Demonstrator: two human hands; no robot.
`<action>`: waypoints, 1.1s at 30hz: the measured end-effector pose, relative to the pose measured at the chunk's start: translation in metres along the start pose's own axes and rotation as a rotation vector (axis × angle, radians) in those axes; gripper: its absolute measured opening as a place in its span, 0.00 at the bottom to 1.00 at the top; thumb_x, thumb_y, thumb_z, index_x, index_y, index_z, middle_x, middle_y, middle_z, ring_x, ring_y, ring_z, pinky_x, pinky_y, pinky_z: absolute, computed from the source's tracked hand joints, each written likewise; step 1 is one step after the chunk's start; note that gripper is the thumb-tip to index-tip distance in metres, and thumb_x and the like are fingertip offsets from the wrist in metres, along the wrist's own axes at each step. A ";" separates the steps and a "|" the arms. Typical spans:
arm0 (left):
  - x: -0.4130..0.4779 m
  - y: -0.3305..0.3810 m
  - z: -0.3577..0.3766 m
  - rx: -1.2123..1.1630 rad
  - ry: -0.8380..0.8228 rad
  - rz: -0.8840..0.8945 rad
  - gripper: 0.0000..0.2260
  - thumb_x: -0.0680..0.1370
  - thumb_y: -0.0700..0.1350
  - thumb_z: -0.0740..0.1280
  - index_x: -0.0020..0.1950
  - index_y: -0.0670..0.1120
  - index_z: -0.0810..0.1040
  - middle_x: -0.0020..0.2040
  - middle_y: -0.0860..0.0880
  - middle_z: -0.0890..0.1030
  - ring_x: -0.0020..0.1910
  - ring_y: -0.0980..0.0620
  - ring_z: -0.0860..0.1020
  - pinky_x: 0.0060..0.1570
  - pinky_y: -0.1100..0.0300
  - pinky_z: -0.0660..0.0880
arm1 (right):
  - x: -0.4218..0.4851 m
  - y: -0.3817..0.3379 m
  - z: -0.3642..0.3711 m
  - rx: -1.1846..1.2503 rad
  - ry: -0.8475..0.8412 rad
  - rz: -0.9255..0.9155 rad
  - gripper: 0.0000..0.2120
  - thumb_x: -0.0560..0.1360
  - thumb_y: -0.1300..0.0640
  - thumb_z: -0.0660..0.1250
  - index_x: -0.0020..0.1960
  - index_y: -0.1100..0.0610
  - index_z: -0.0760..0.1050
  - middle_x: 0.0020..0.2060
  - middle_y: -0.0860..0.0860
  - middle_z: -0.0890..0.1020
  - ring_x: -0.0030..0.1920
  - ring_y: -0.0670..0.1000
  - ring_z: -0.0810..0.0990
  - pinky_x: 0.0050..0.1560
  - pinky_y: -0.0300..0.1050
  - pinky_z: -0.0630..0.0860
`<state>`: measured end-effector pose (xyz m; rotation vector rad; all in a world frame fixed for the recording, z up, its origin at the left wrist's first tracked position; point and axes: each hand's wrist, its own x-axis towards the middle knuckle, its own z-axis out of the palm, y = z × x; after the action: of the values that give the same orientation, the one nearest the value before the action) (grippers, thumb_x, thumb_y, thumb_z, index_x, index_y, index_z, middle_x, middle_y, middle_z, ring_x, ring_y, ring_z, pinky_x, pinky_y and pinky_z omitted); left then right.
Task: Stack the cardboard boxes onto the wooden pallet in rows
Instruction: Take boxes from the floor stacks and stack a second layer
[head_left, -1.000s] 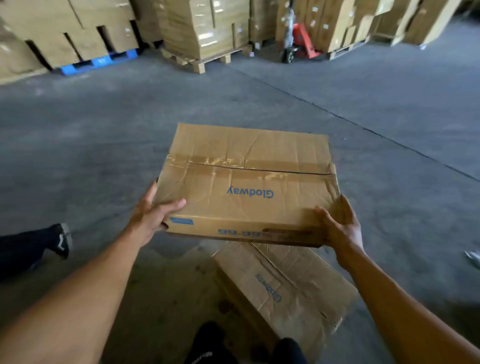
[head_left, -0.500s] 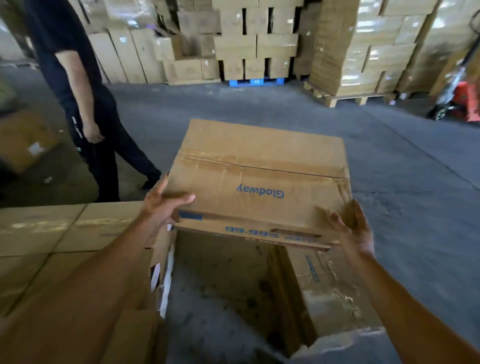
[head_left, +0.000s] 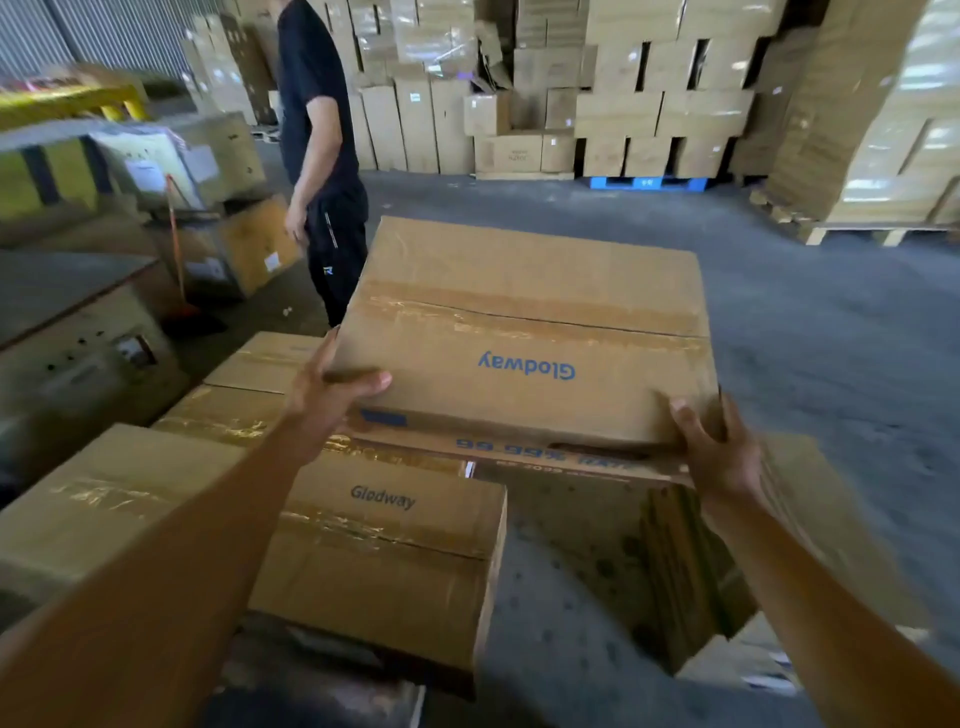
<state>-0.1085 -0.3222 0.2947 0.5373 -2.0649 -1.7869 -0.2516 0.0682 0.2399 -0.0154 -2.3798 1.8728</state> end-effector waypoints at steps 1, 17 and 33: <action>0.000 0.000 -0.010 -0.026 -0.009 0.003 0.31 0.68 0.49 0.79 0.65 0.70 0.71 0.63 0.53 0.77 0.61 0.43 0.78 0.48 0.39 0.82 | -0.002 -0.006 0.007 -0.010 -0.012 -0.016 0.29 0.78 0.40 0.67 0.75 0.47 0.67 0.68 0.51 0.75 0.67 0.57 0.73 0.66 0.54 0.70; 0.111 -0.055 -0.204 0.049 0.138 -0.041 0.33 0.70 0.46 0.79 0.71 0.64 0.71 0.63 0.54 0.78 0.61 0.48 0.78 0.46 0.45 0.83 | 0.031 -0.028 0.267 -0.074 -0.177 0.013 0.33 0.77 0.39 0.68 0.77 0.50 0.65 0.70 0.53 0.73 0.68 0.54 0.71 0.67 0.52 0.70; 0.295 -0.179 -0.445 0.068 -0.001 -0.316 0.41 0.51 0.59 0.83 0.62 0.75 0.73 0.68 0.55 0.73 0.66 0.43 0.75 0.55 0.37 0.79 | -0.048 -0.025 0.564 -0.058 0.025 0.236 0.40 0.69 0.33 0.70 0.77 0.41 0.63 0.72 0.45 0.73 0.69 0.50 0.74 0.68 0.58 0.74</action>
<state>-0.1313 -0.8737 0.1845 0.9267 -2.1436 -1.8865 -0.2564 -0.4880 0.1301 -0.3370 -2.5093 1.8835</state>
